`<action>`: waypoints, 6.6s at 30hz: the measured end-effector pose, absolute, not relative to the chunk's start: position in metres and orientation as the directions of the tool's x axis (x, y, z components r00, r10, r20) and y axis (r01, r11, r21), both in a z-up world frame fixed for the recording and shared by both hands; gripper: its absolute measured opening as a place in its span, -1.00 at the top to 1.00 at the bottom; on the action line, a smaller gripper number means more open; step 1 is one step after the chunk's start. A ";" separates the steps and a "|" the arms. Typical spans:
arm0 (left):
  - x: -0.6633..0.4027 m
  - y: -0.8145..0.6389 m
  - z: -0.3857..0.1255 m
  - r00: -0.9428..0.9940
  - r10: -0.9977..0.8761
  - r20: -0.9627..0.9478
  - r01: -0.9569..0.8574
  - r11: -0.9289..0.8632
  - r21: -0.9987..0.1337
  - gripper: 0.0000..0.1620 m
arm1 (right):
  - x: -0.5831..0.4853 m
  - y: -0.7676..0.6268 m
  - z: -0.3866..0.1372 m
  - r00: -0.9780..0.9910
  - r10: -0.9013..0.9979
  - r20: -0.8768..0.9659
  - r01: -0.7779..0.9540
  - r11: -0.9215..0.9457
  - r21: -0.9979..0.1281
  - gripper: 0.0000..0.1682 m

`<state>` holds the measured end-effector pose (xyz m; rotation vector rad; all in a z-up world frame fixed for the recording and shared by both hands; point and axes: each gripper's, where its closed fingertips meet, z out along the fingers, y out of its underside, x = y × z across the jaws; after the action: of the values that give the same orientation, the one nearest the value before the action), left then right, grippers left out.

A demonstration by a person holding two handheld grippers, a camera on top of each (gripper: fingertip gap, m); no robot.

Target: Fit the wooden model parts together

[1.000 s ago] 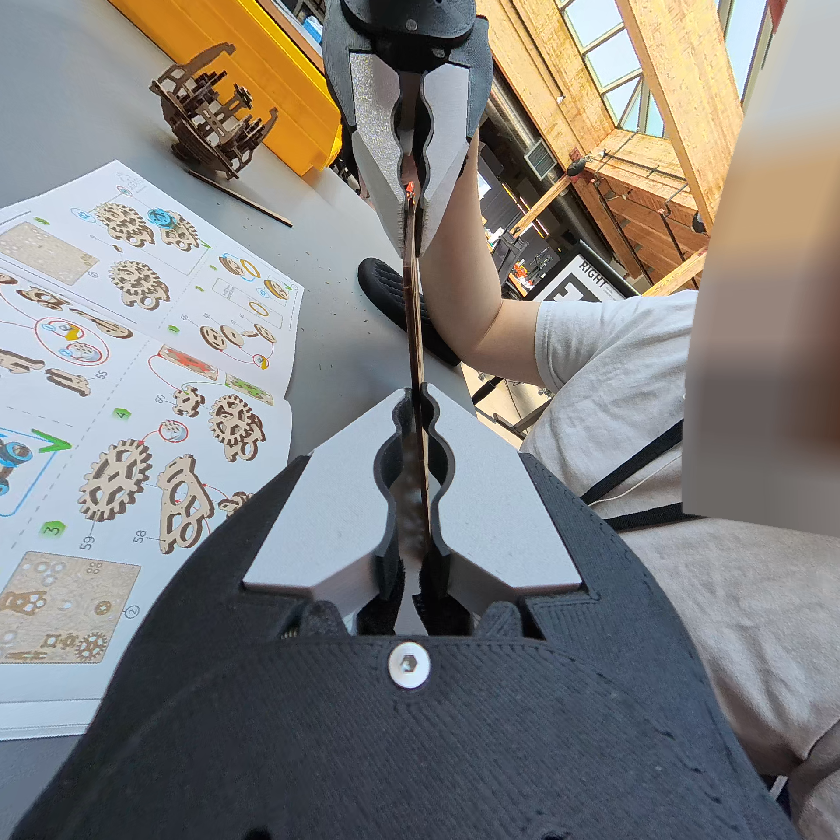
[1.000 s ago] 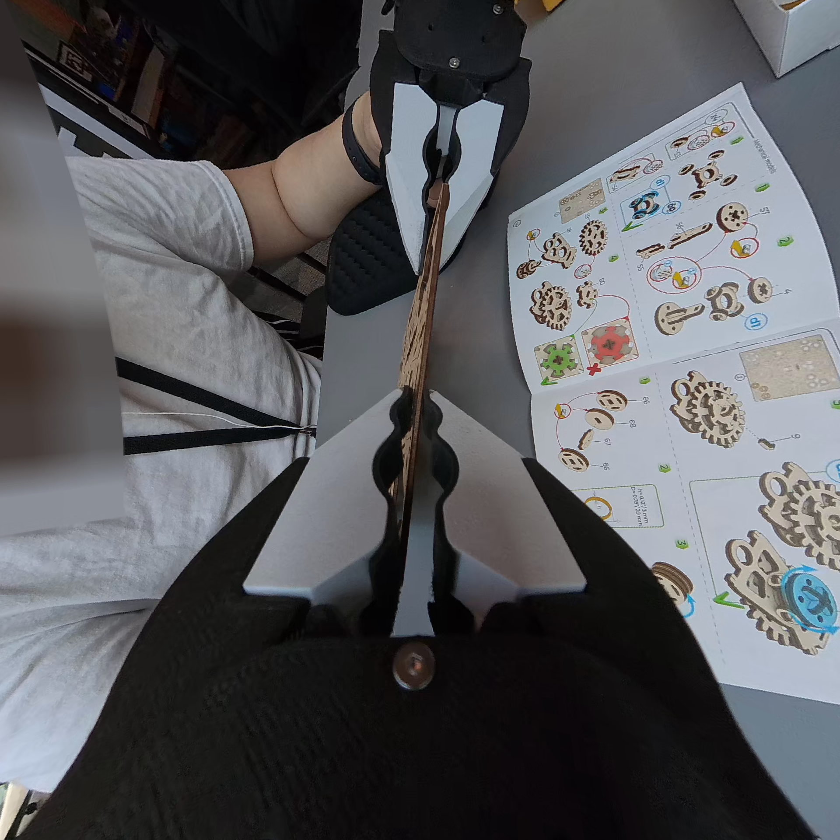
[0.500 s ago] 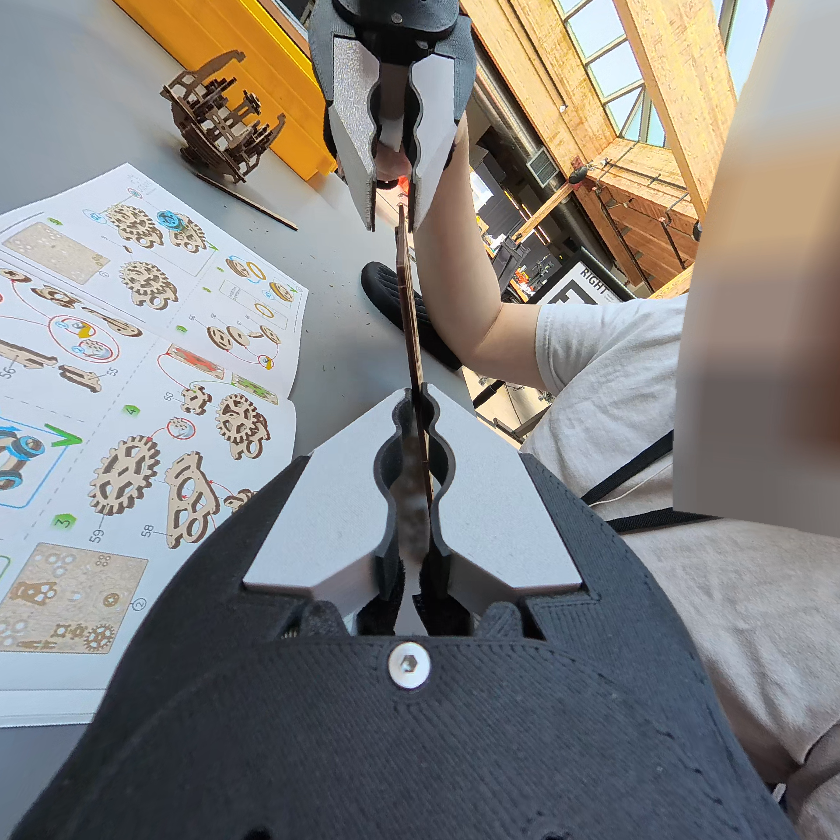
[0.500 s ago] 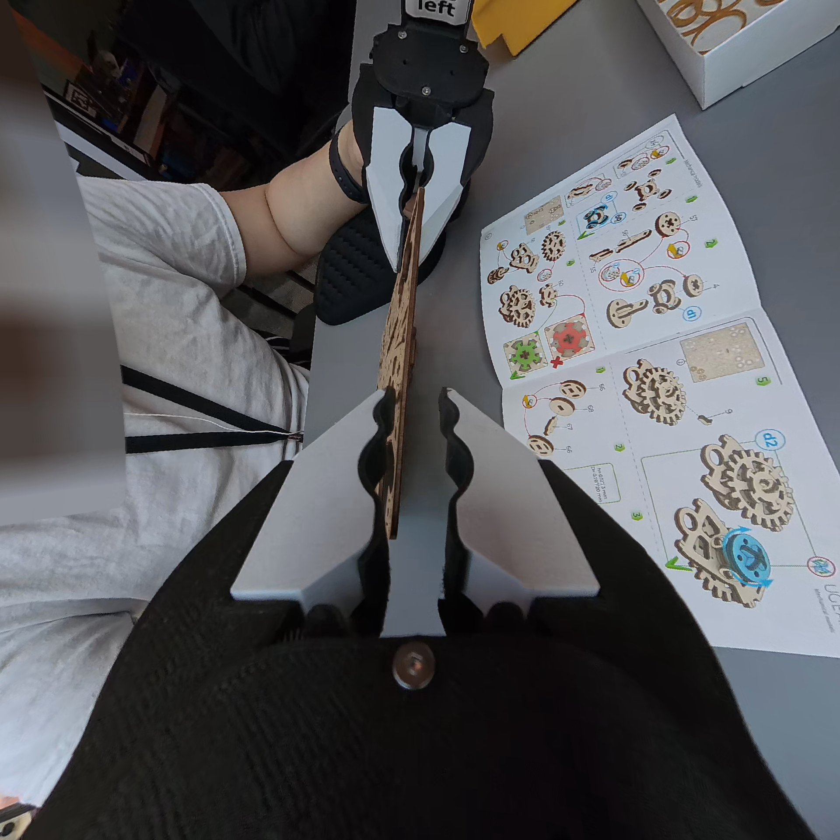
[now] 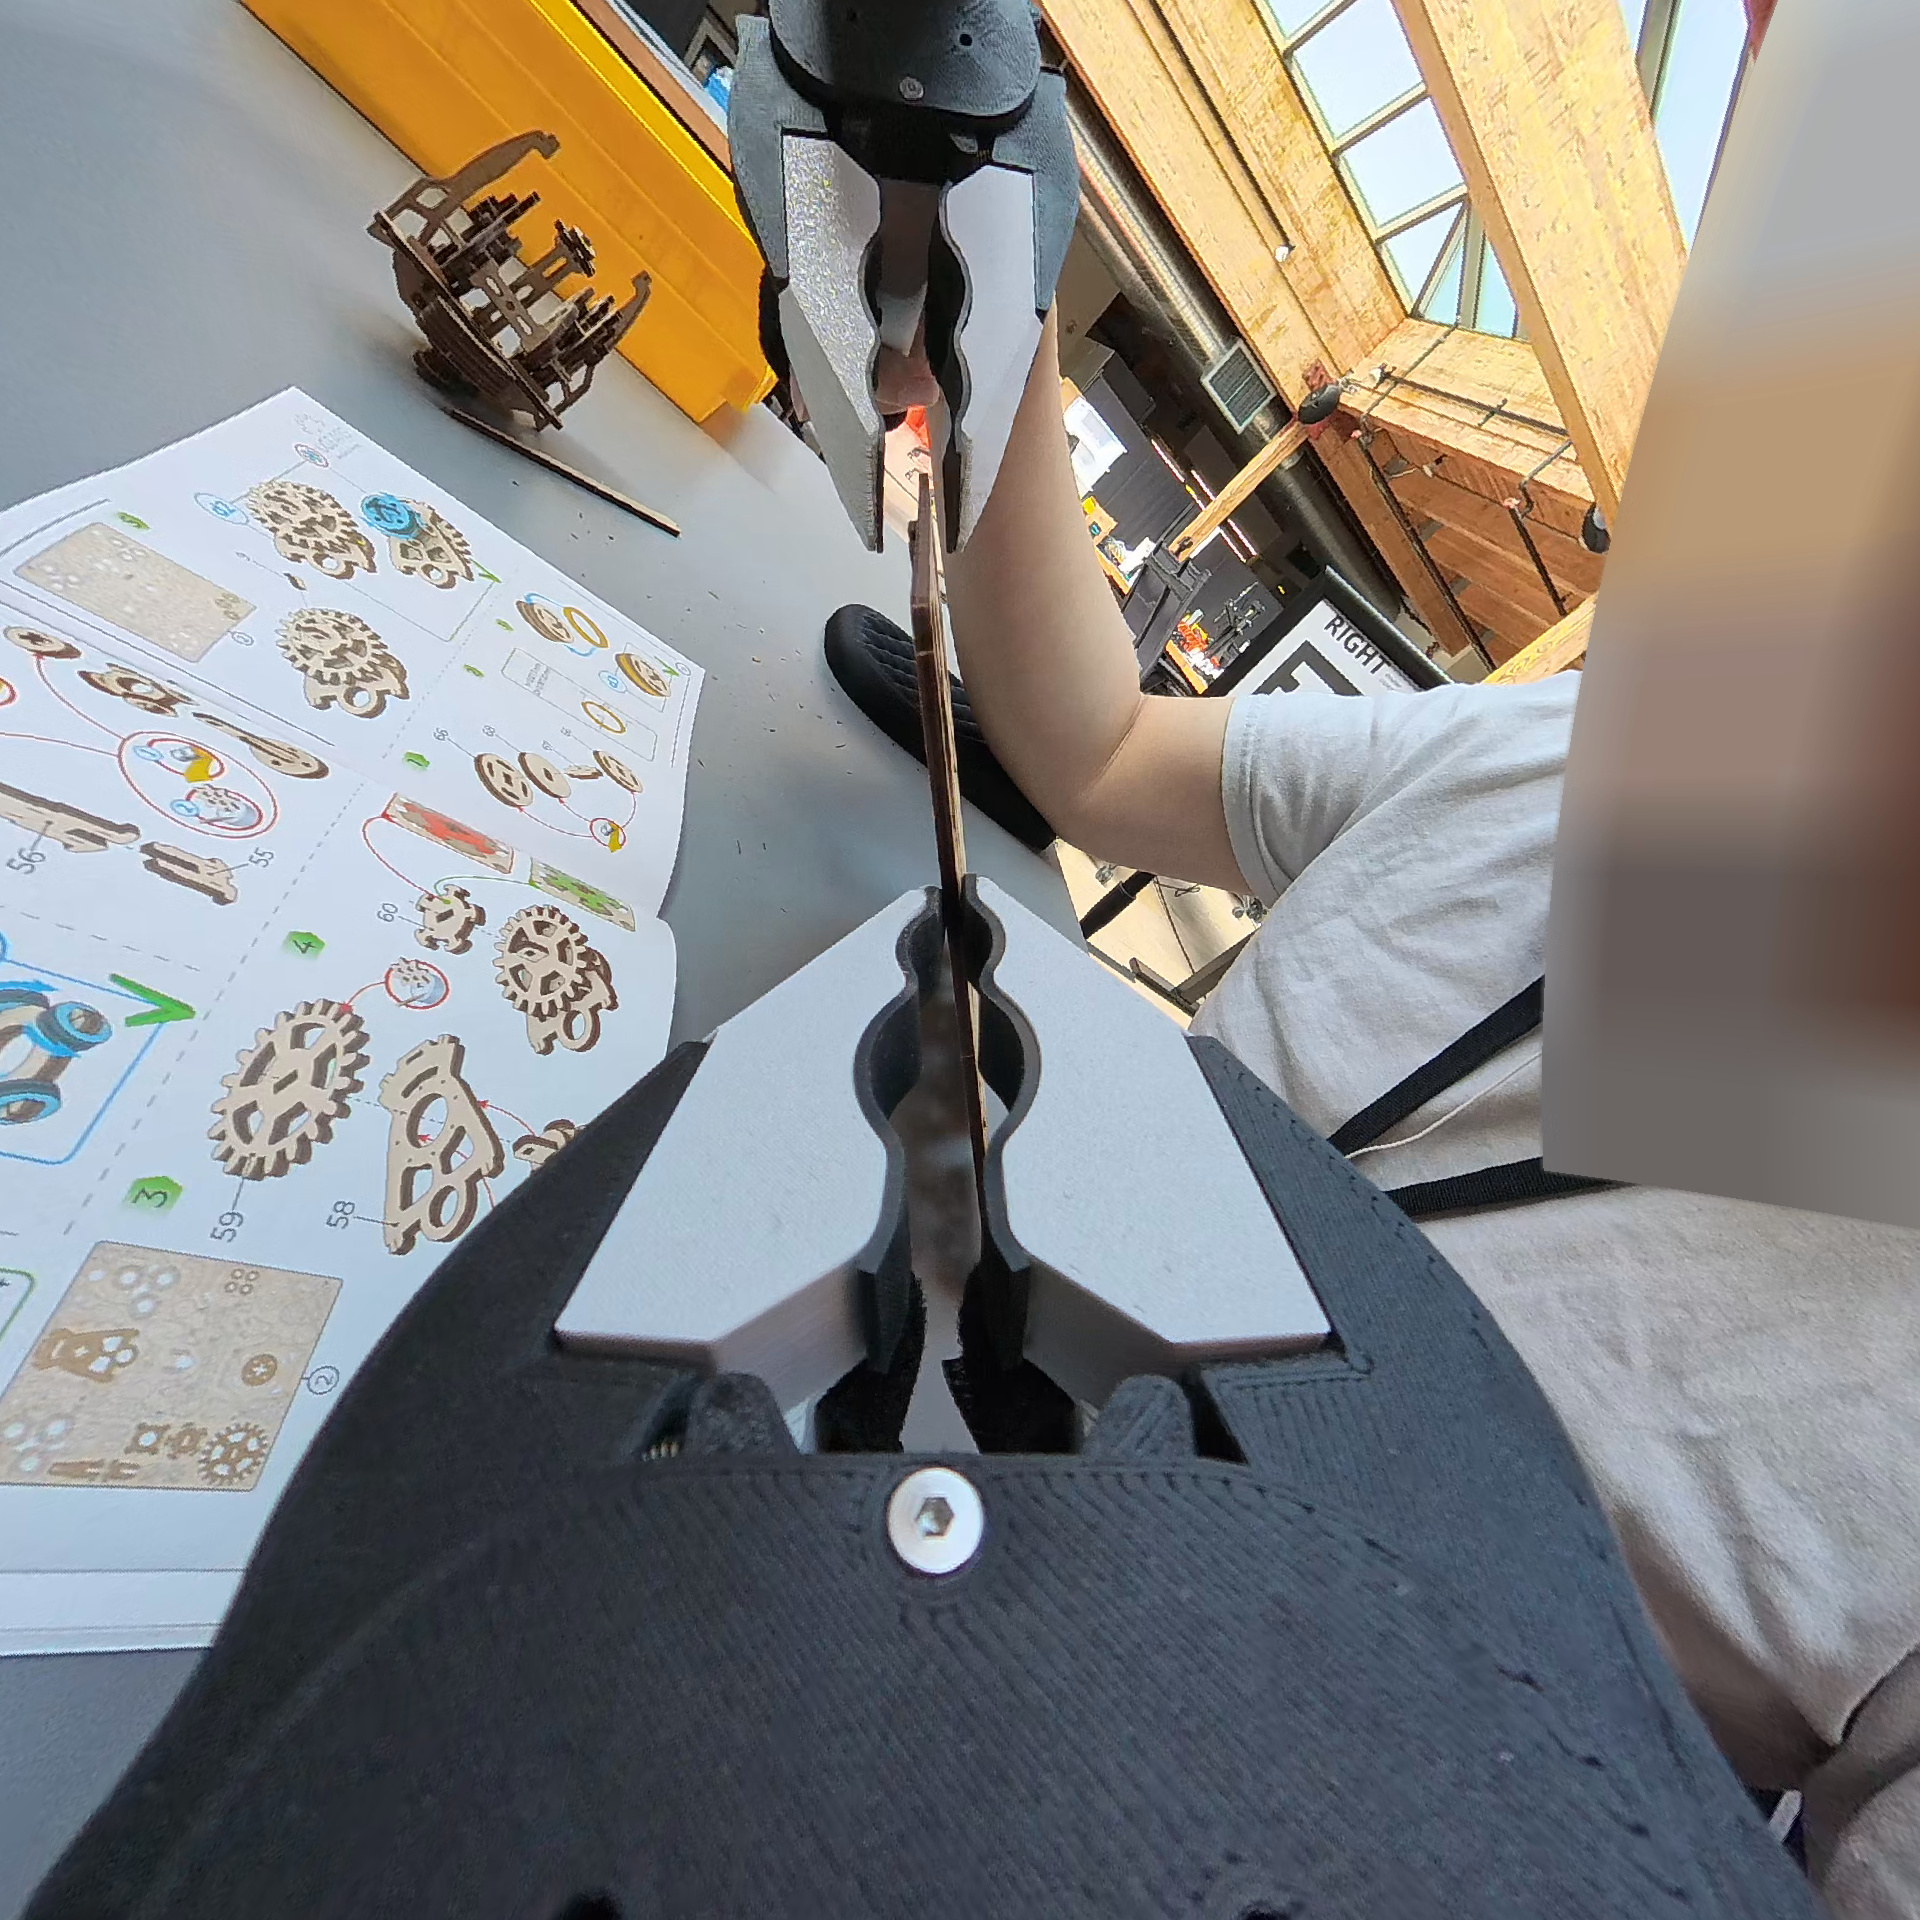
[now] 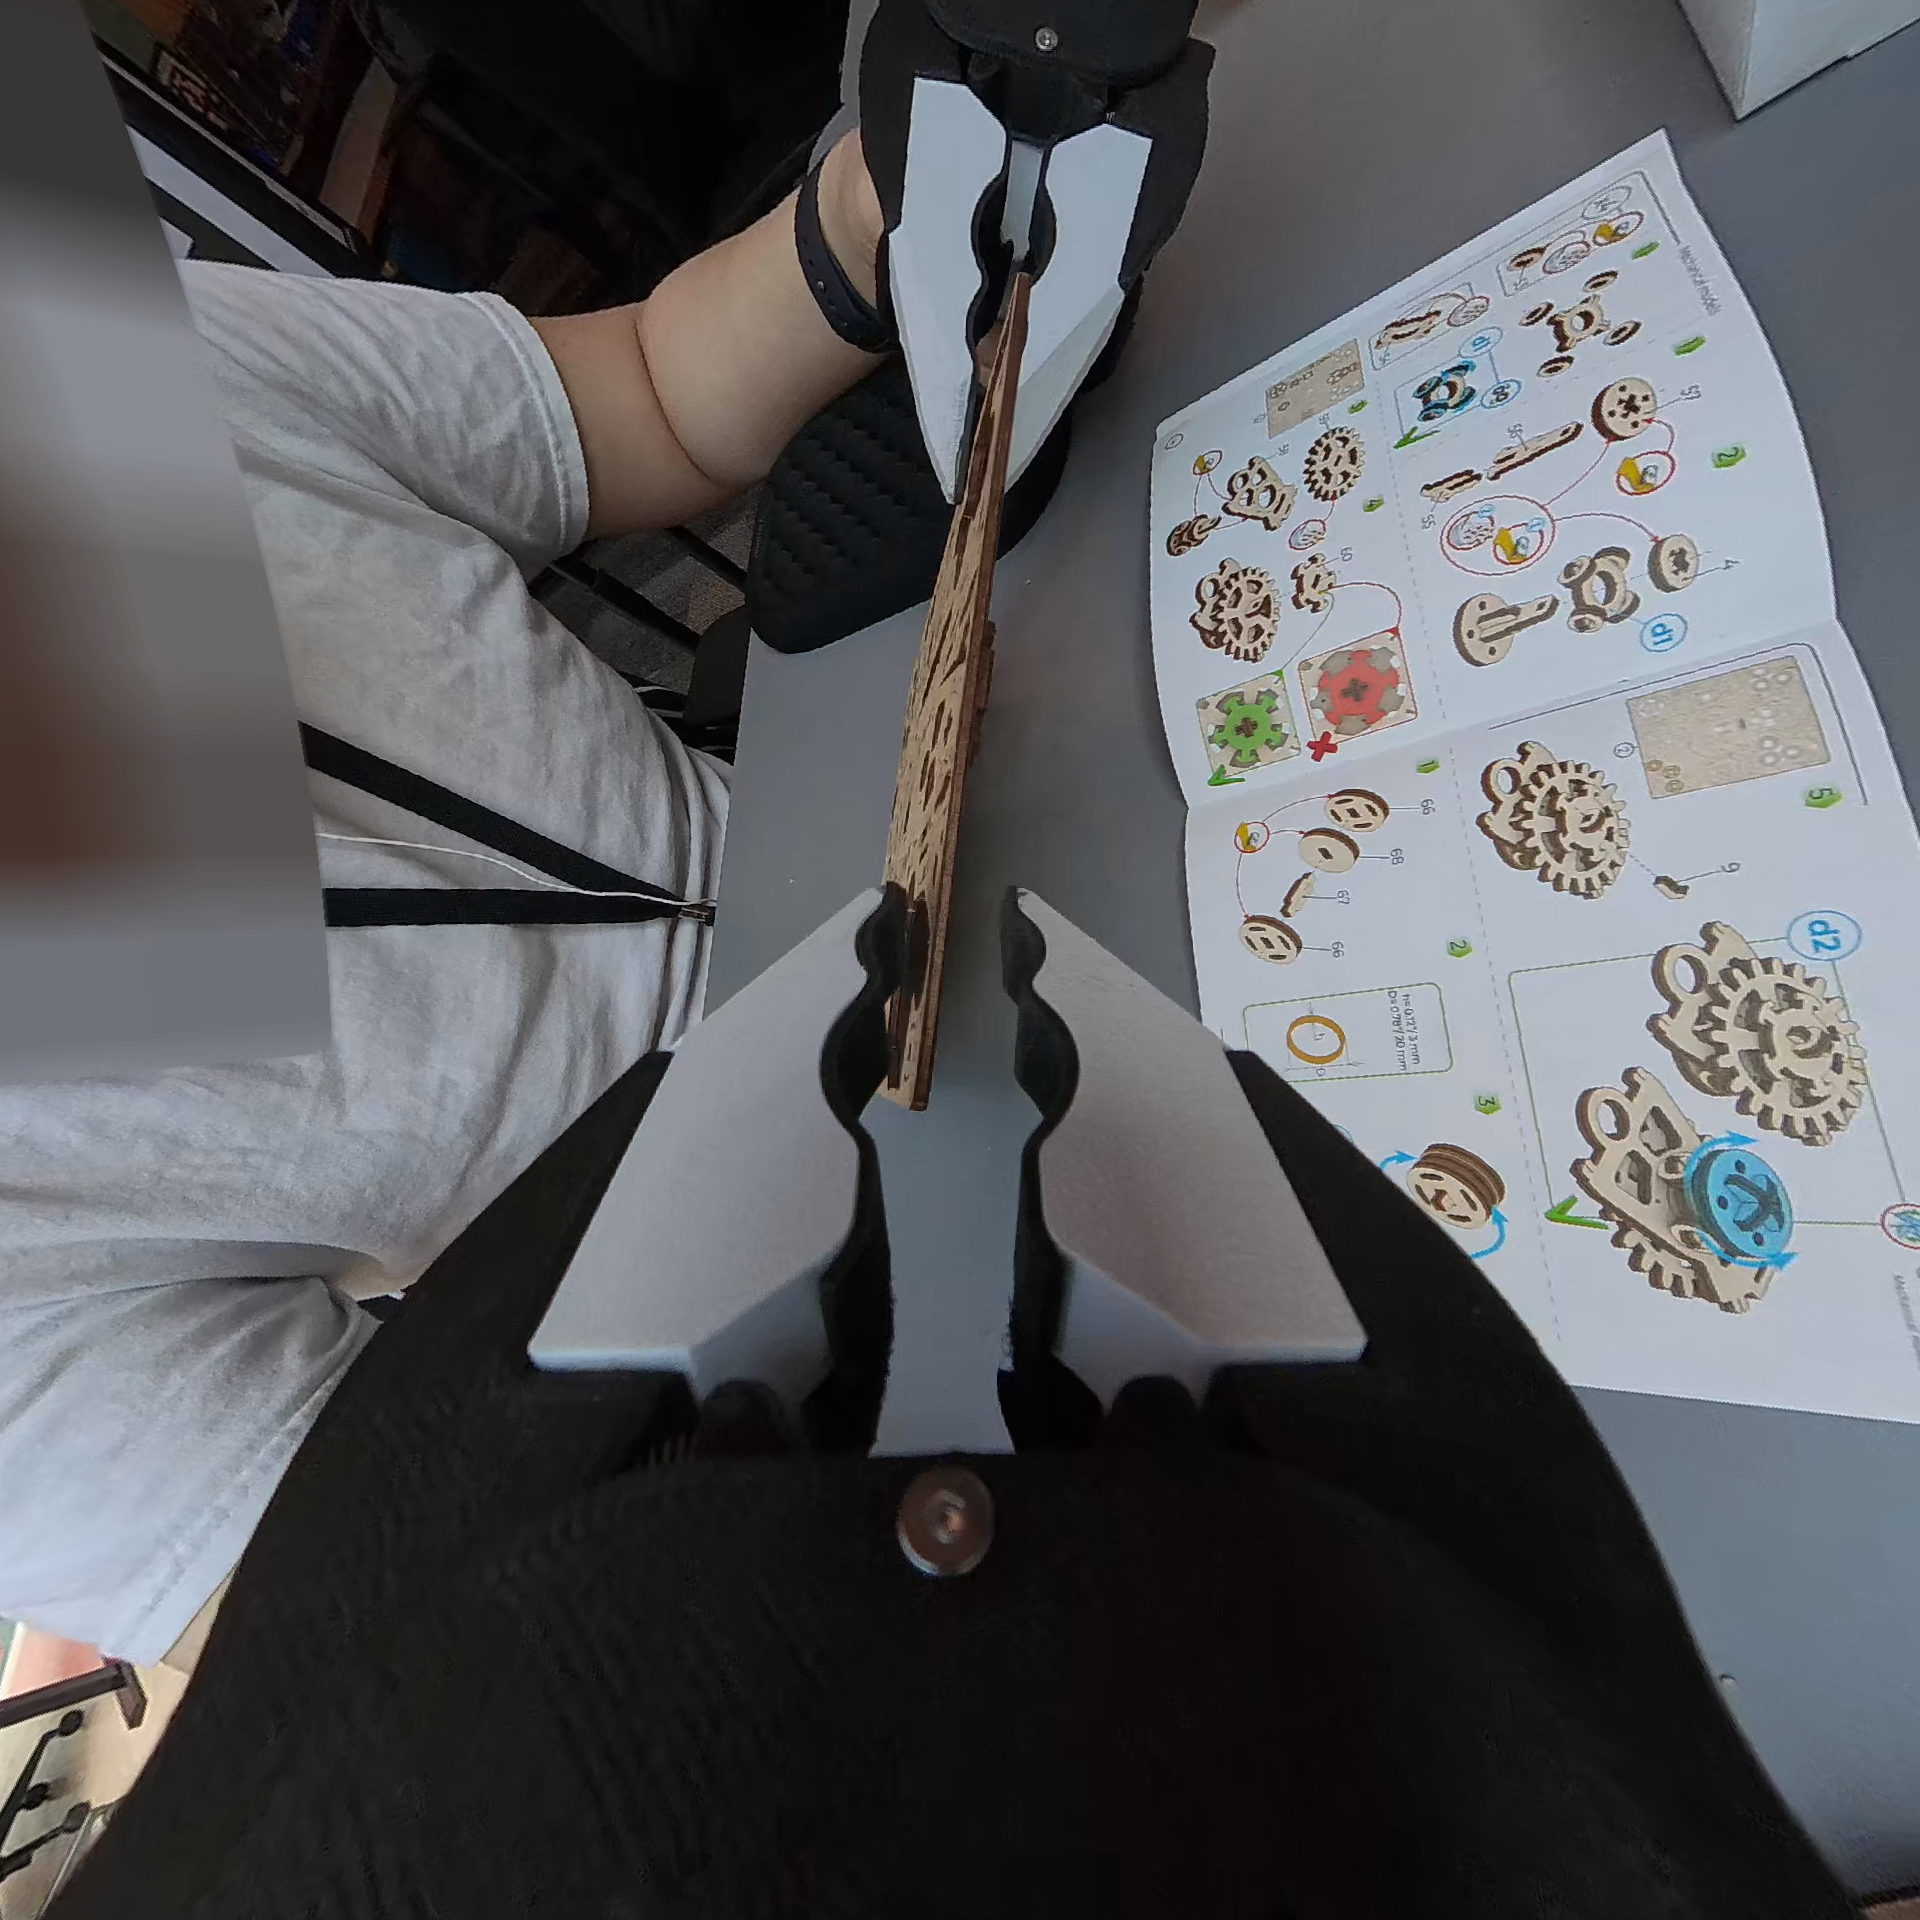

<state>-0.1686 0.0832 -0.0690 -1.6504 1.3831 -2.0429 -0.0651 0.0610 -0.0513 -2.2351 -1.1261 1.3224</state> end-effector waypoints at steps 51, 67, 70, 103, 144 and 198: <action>-0.167 0.101 -0.067 -0.322 -0.643 0.695 -0.335 -0.609 -0.719 0.78 | -0.061 0.065 -0.059 0.260 0.745 -0.614 0.468 -0.654 -0.595 0.98; -0.171 0.124 -0.059 -0.265 -0.698 0.666 -0.237 -0.622 -0.746 0.80 | -0.057 0.065 -0.064 0.268 0.741 -0.616 0.476 -0.658 -0.584 0.97; -0.171 0.129 -0.060 -0.227 -0.736 0.638 -0.224 -0.598 -0.769 0.83 | -0.056 0.065 -0.064 0.269 0.741 -0.615 0.476 -0.658 -0.584 0.97; -0.180 0.213 -0.059 0.368 -0.877 0.311 -0.017 -0.340 -0.940 0.02 | -0.053 0.066 -0.071 0.288 0.731 -0.618 0.485 -0.668 -0.564 0.97; -0.199 0.238 -0.055 0.521 -0.827 0.211 -0.009 -0.253 -0.968 0.19 | -0.053 0.068 -0.073 0.291 0.733 -0.615 0.488 -0.667 -0.563 0.96; -0.209 0.243 -0.053 0.491 -0.832 0.258 0.038 -0.275 -0.961 0.28 | -0.060 0.060 -0.083 0.260 0.732 -0.630 0.535 -0.652 -0.538 0.96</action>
<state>-0.2094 0.2430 -0.0527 -1.6343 0.6940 -0.9852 -0.0600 0.0599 -0.0832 -2.3128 -1.1850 1.3416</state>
